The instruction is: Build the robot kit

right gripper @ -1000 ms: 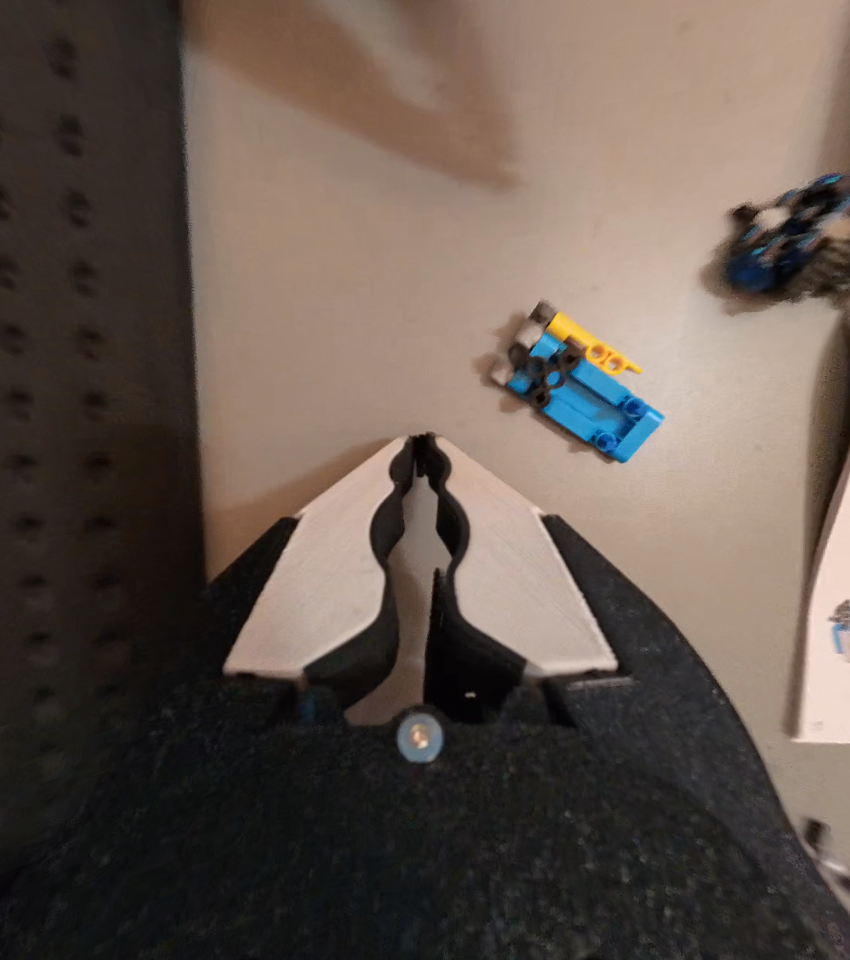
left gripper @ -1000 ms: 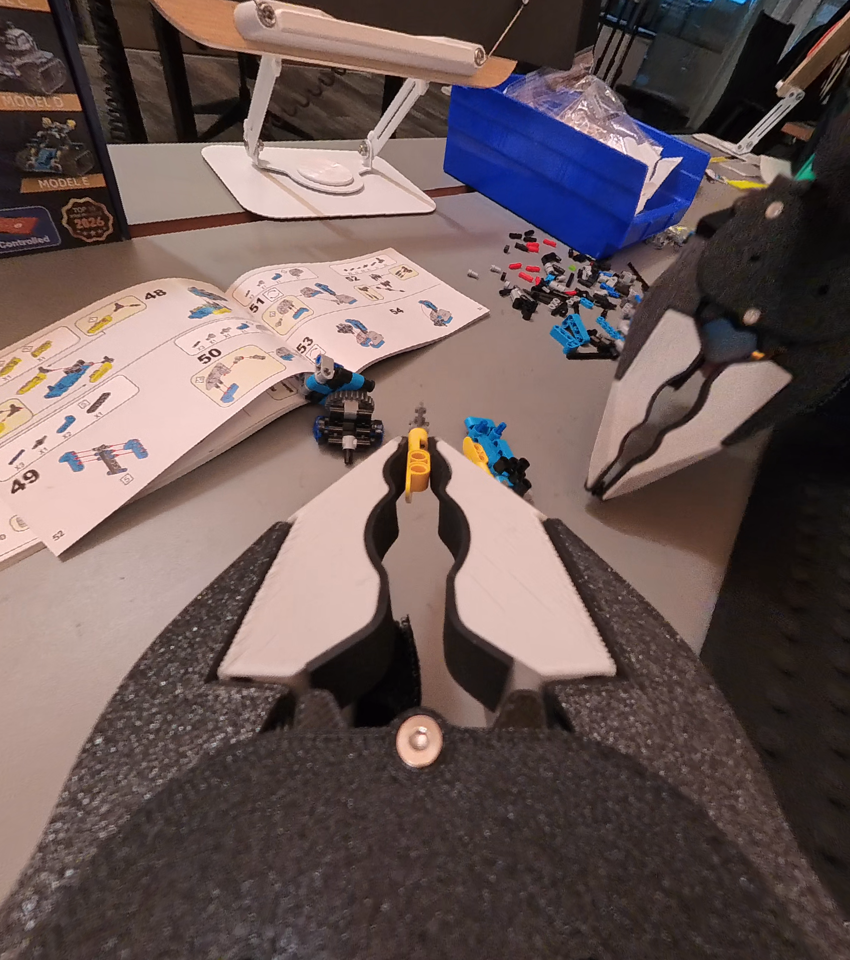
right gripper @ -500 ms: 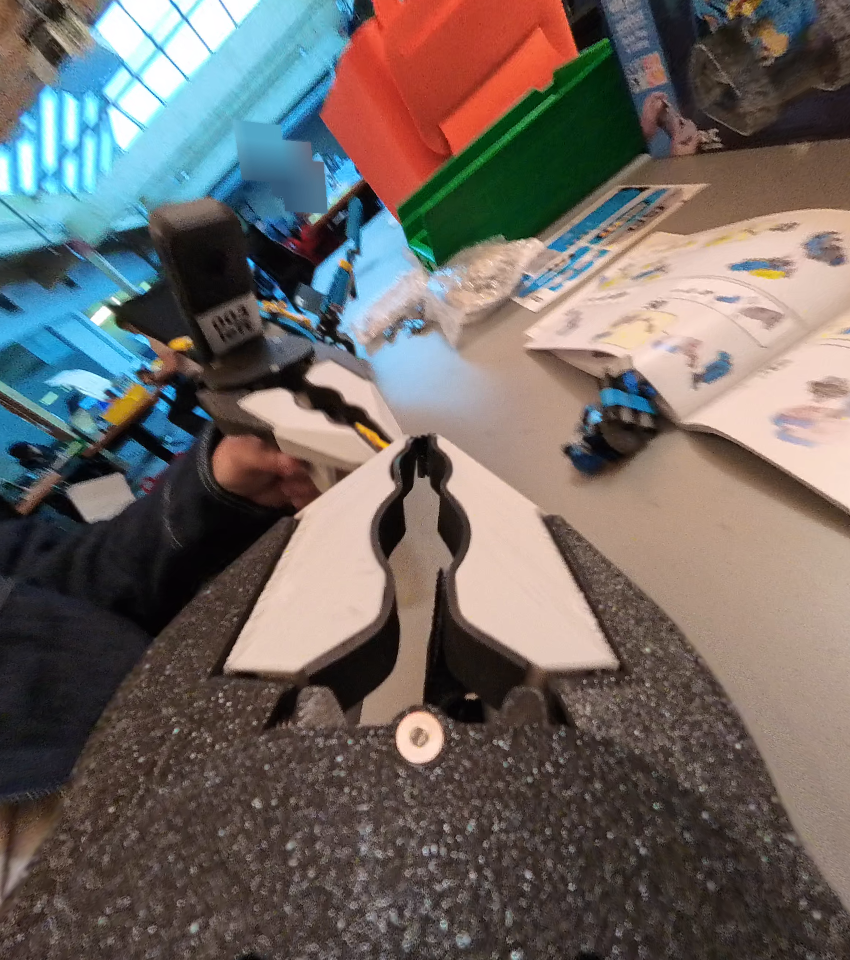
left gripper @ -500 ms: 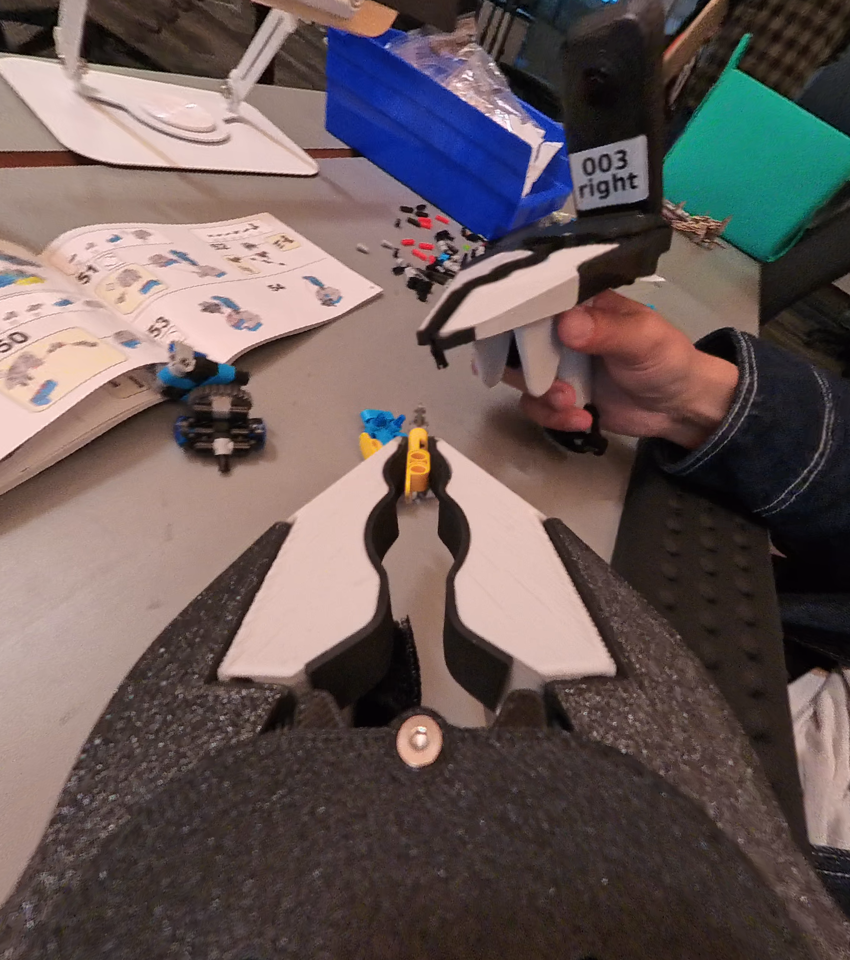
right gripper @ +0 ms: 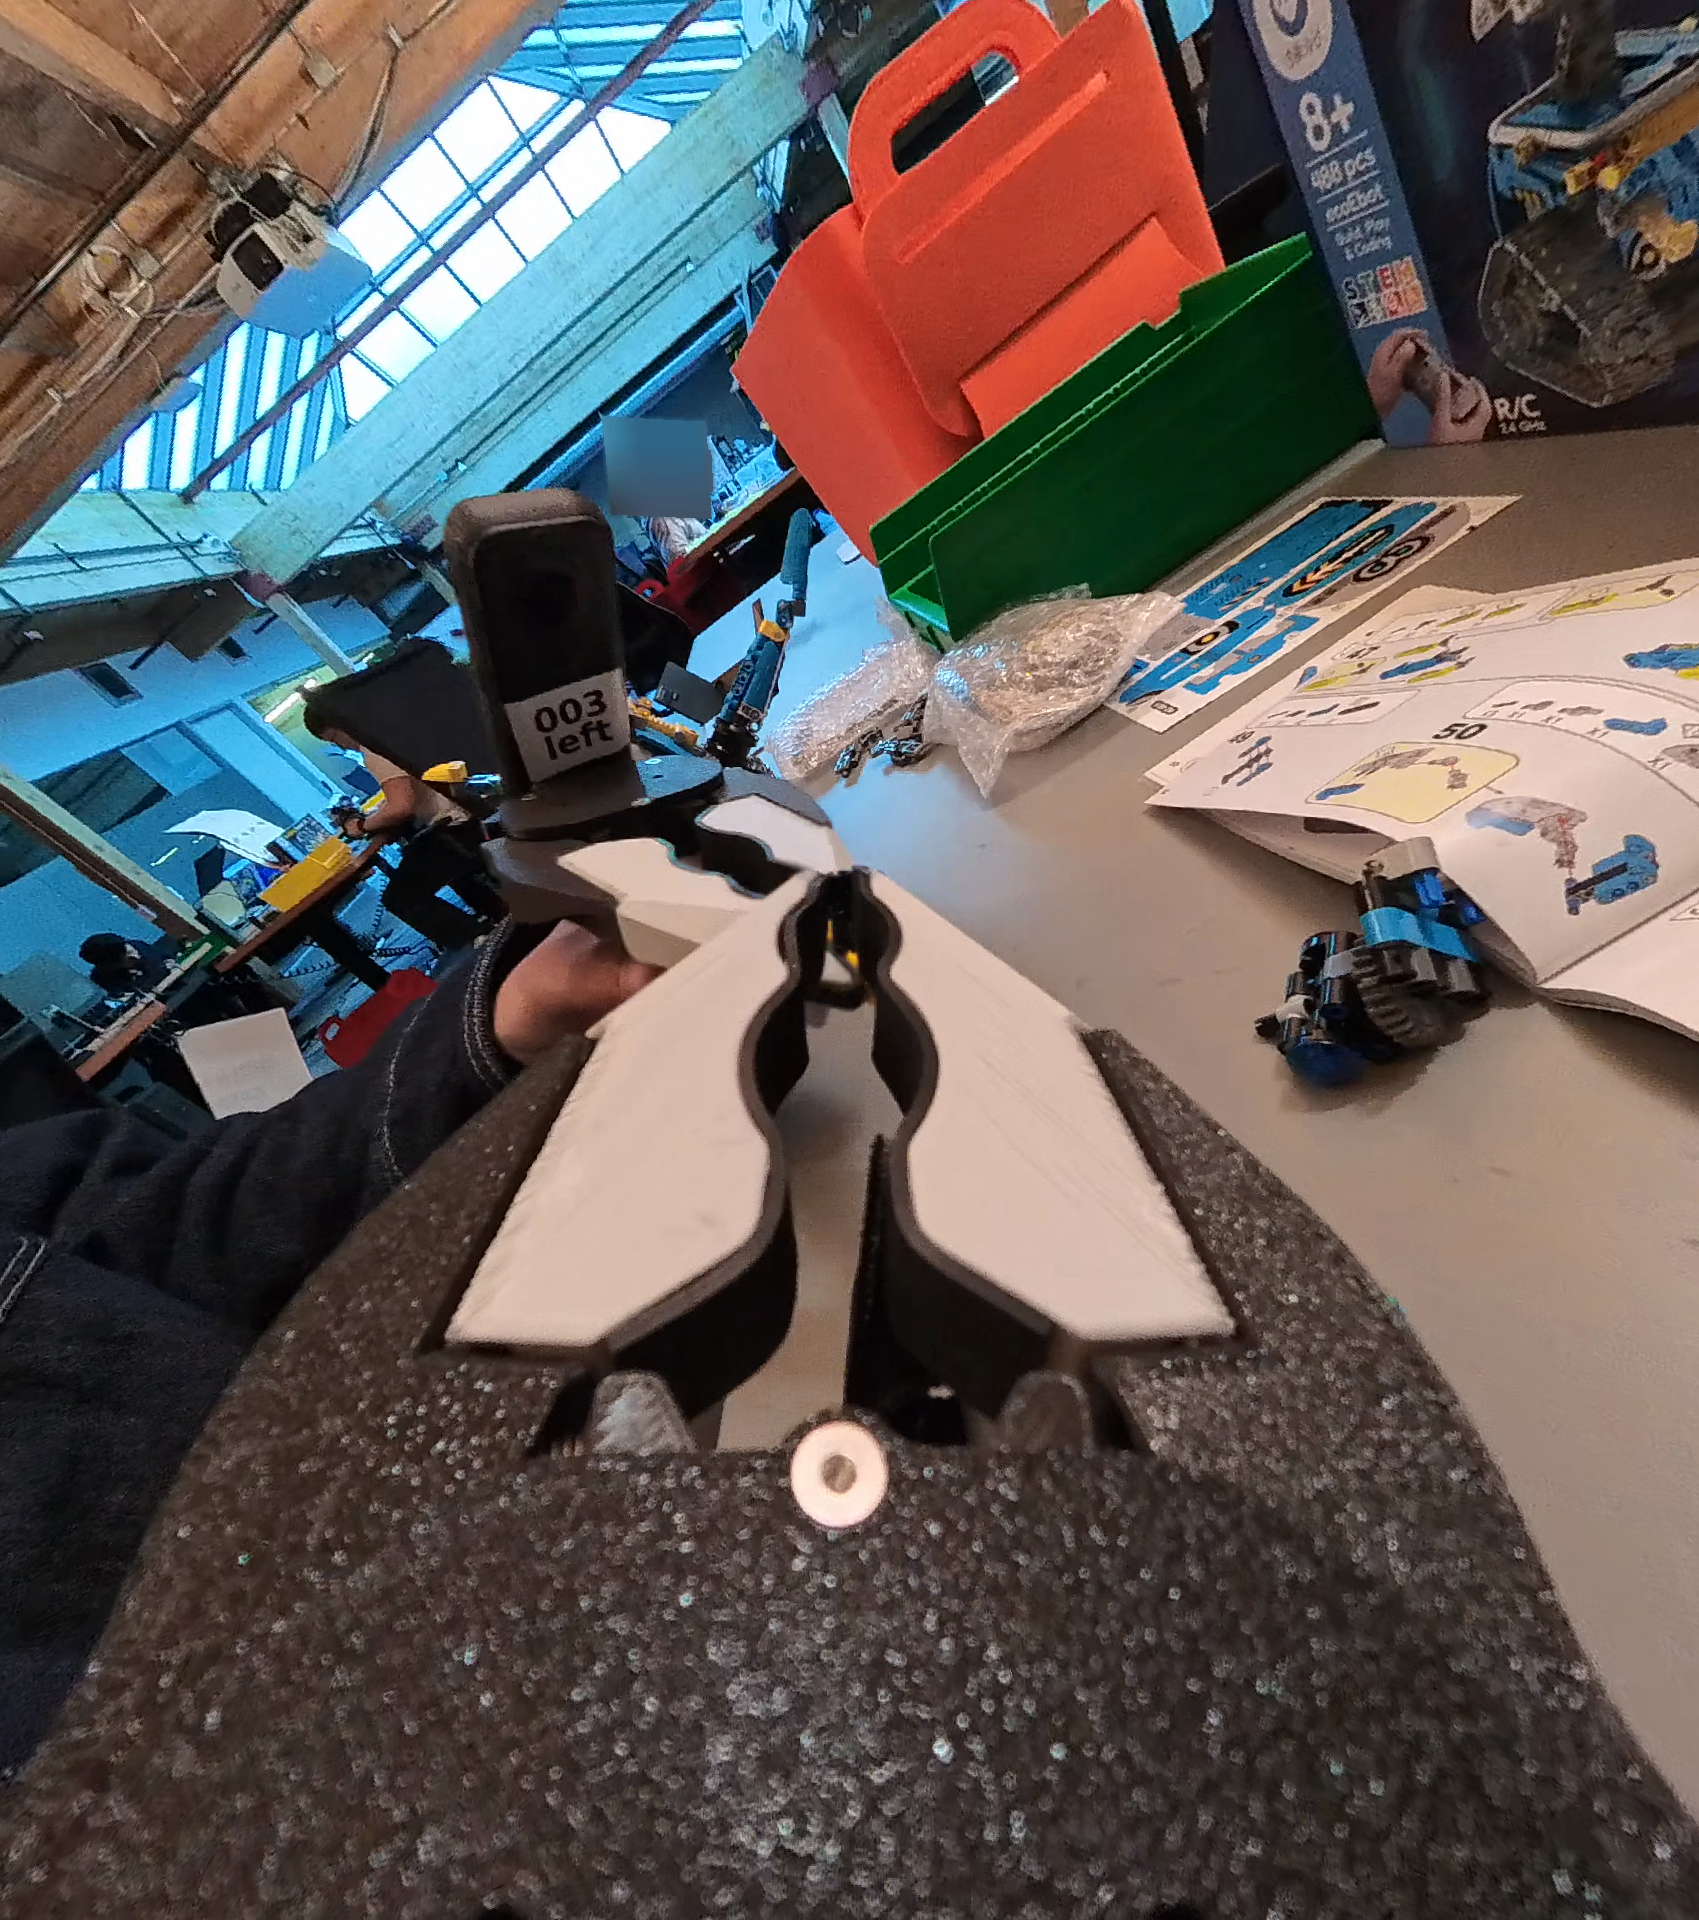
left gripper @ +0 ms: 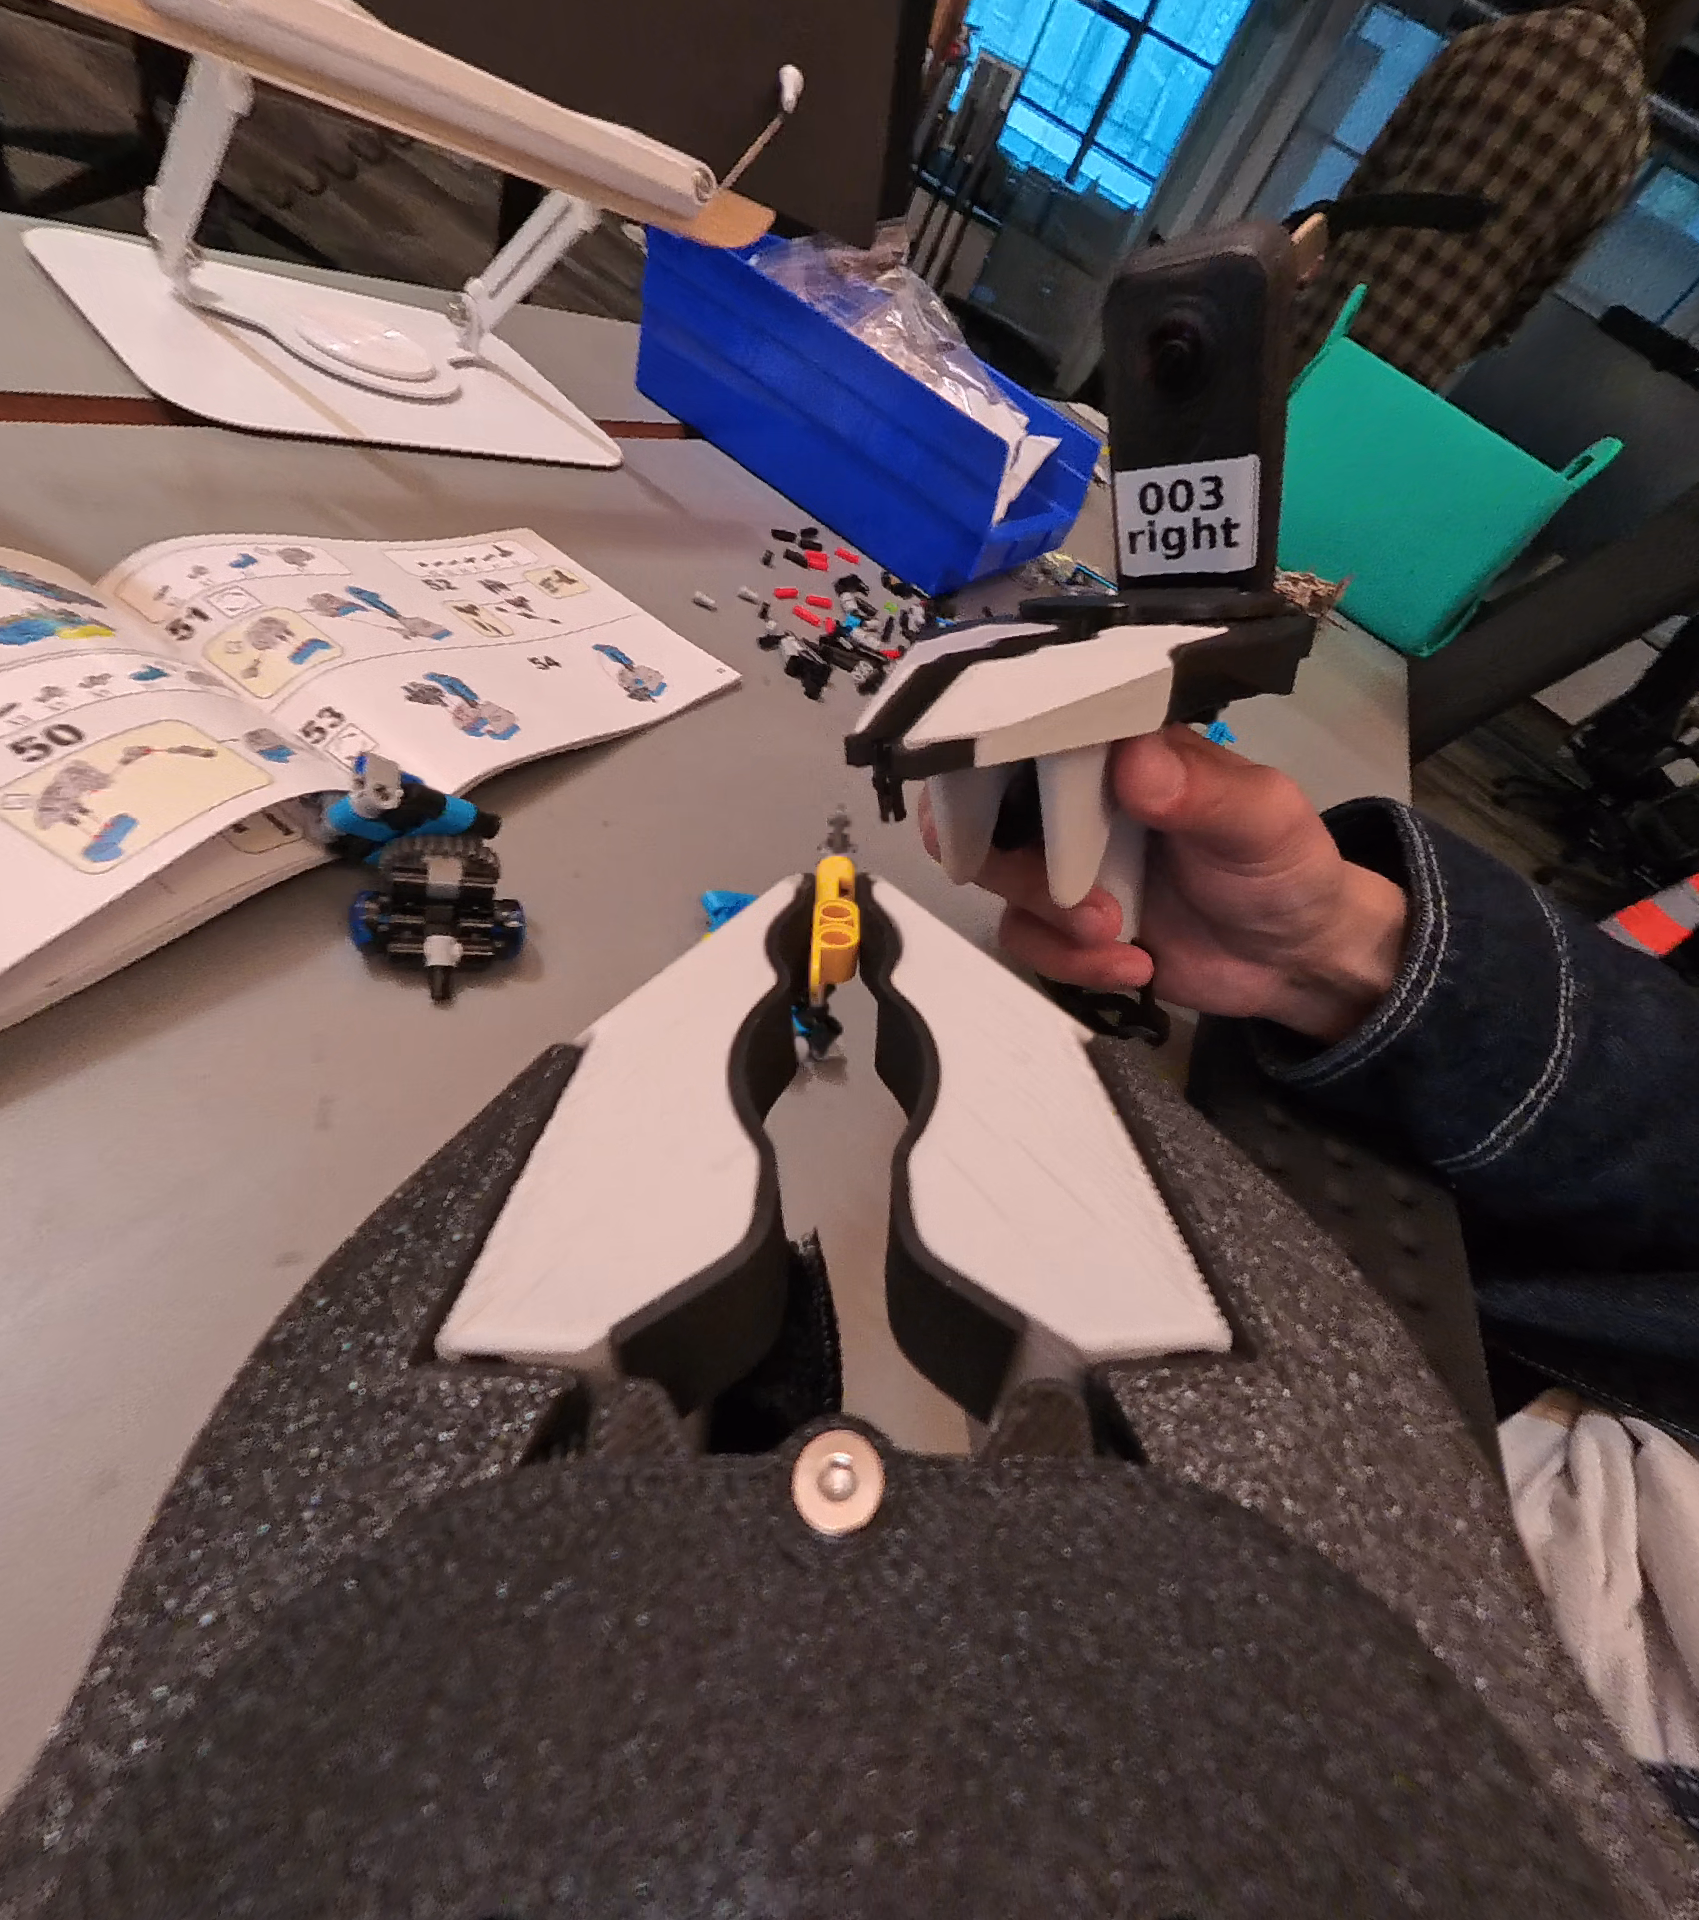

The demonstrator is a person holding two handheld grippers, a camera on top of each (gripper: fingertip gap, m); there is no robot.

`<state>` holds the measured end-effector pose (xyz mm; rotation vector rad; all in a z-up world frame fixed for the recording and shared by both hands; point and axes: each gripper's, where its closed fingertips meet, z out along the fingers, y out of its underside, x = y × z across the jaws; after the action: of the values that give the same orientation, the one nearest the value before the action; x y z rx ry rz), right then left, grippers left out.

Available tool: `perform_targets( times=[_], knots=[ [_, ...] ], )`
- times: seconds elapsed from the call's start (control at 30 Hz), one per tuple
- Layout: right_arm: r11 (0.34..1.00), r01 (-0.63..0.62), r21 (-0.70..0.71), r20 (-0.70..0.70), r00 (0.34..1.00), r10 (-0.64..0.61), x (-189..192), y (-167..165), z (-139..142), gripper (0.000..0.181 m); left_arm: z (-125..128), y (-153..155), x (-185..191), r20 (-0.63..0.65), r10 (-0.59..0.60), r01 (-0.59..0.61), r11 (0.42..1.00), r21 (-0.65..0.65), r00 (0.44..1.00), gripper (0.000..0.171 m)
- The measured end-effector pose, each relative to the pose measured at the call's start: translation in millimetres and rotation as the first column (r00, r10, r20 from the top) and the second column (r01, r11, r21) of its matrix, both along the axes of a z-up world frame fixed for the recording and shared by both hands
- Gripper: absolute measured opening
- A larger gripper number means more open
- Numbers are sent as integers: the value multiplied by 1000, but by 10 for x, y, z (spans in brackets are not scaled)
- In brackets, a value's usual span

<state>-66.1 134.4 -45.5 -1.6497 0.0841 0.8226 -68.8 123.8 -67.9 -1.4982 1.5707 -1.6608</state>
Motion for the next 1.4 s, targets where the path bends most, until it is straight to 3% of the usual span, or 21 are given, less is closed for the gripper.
perform_targets(
  times=[0.1, 0.2, 0.3, 0.57, 0.8, 1.0, 1.4],
  knots=[
    [1000, 9, -21, 13, 1000, -9, 22, -1, -54, 4, 81, -7, -32, 36, -12, 13, 1000, -16, 999, 7],
    [1000, 14, -1, -9, 1000, -14, 36, 6, -20, 4, -31, -114, -44, -13, -68, 68, 998, -4, 998, 7],
    [1000, -11, -20, -8, 1000, 11, -11, 10, -51, 4, -50, -150, -32, -9, -59, 60, 996, 60, 998, 7],
    [1000, -2, -17, -5, 1000, 2, 4, -4, -51, 4, 74, 40, -39, 35, 4, -3, 1000, -30, 999, 7],
    [1000, -14, -16, -30, 999, 14, -10, 5, -61, 4, 5, -124, -37, 11, -58, 57, 998, 28, 998, 7],
    [1000, -26, -16, -33, 999, 25, -38, 3, -69, 4, 21, -12, -37, 11, -21, 21, 1000, -15, 1000, 7],
    [1000, -27, -13, -45, 999, 26, -19, 2, -59, 4, 17, -103, -48, 9, -64, 64, 998, -17, 998, 7]
  ],
)
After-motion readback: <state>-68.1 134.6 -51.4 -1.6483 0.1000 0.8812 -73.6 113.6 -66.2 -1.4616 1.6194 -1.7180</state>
